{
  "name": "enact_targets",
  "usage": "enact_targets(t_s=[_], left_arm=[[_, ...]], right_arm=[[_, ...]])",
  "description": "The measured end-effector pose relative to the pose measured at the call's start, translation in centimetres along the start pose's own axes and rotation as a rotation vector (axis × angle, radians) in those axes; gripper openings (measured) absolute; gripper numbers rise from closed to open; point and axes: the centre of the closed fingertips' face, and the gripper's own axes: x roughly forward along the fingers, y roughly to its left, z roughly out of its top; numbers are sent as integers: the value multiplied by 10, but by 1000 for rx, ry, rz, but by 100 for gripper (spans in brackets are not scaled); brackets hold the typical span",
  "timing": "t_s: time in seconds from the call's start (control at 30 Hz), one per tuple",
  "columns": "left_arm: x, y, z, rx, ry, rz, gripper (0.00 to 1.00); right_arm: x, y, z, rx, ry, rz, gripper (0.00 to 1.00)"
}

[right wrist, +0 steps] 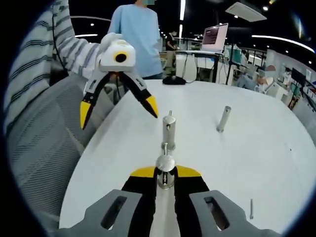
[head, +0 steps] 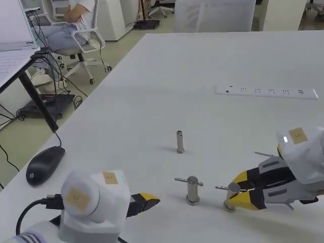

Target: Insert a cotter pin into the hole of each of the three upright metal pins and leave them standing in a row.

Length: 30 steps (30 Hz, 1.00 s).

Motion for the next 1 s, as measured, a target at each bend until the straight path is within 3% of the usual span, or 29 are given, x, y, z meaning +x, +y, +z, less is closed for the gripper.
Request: enact_targets(t_s=[1.0], left_arm=[[0,-3,-1,3,8,-13,97]], right_arm=[[3,5,2,34,-47,8,18]])
